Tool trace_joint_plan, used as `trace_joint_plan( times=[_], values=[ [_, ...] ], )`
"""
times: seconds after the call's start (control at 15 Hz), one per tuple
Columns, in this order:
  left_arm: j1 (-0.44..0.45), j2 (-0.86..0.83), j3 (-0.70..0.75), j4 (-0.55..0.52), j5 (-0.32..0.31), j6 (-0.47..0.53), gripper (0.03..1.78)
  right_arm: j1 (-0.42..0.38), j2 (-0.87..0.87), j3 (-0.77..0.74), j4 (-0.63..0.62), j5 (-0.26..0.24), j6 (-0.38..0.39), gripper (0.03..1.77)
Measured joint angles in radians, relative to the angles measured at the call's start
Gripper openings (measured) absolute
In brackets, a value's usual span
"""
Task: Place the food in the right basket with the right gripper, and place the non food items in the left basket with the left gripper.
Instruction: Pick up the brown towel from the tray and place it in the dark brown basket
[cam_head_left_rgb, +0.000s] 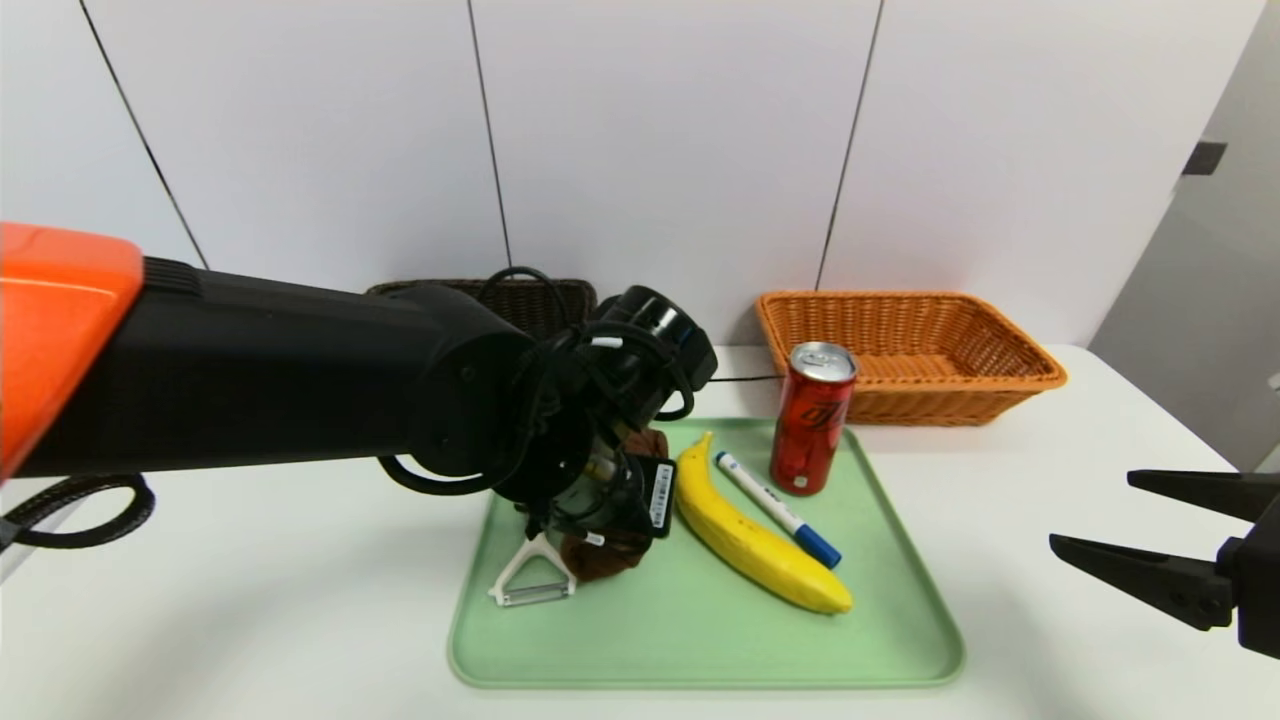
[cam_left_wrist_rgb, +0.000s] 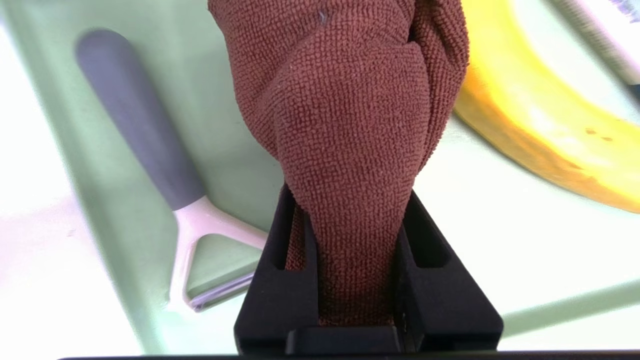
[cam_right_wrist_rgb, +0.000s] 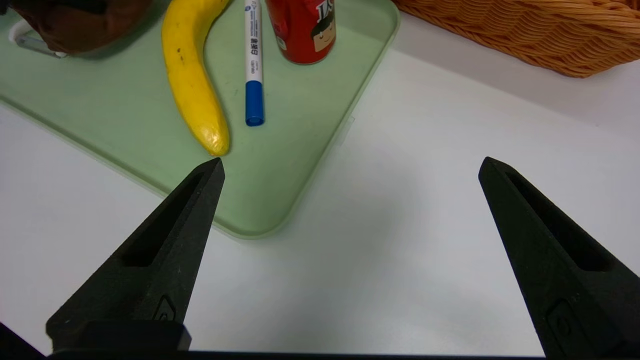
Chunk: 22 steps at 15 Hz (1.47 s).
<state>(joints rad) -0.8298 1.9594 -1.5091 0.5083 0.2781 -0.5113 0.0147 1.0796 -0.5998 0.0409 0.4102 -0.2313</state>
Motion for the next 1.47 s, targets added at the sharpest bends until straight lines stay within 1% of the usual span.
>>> trace_joint_plan(
  times=[0.13, 0.27, 0.33, 0.47, 0.6, 0.8, 1.07, 1.2, 1.33, 1.47],
  values=[
    [0.0, -0.05, -0.001, 0.0, 0.021, 0.029, 0.4, -0.003, -0.004, 0.0, 0.0, 0.0, 0.0, 1.75],
    [0.0, -0.104, -0.011, 0.0, 0.055, 0.081, 0.4, -0.004, -0.007, 0.0, 0.0, 0.0, 0.0, 1.75],
    [0.006, -0.134, -0.023, 0.0, 0.061, 0.116, 0.4, -0.004, -0.008, 0.0, 0.0, 0.0, 0.0, 1.75],
    [0.044, -0.182, -0.055, 0.001, 0.061, 0.187, 0.4, -0.004, -0.009, 0.0, 0.0, 0.0, 0.0, 1.75],
    [0.107, -0.212, -0.103, 0.016, 0.054, 0.282, 0.4, -0.004, -0.011, 0.0, 0.0, 0.0, 0.0, 1.75],
    [0.227, -0.226, -0.167, 0.039, 0.029, 0.449, 0.4, -0.005, -0.02, 0.004, 0.0, -0.001, 0.0, 1.75],
    [0.392, -0.211, -0.195, 0.032, -0.053, 0.691, 0.4, -0.004, -0.032, 0.009, 0.0, 0.0, -0.001, 1.75],
    [0.459, -0.189, -0.198, 0.026, -0.063, 0.817, 0.4, -0.004, -0.035, 0.013, 0.0, 0.0, -0.003, 1.75],
    [0.509, -0.16, -0.199, -0.007, -0.065, 0.95, 0.4, -0.004, -0.037, 0.015, 0.0, 0.0, -0.005, 1.75],
    [0.552, -0.121, -0.199, -0.092, -0.065, 1.079, 0.4, -0.004, -0.038, 0.018, -0.001, -0.001, -0.004, 1.75]
  ],
)
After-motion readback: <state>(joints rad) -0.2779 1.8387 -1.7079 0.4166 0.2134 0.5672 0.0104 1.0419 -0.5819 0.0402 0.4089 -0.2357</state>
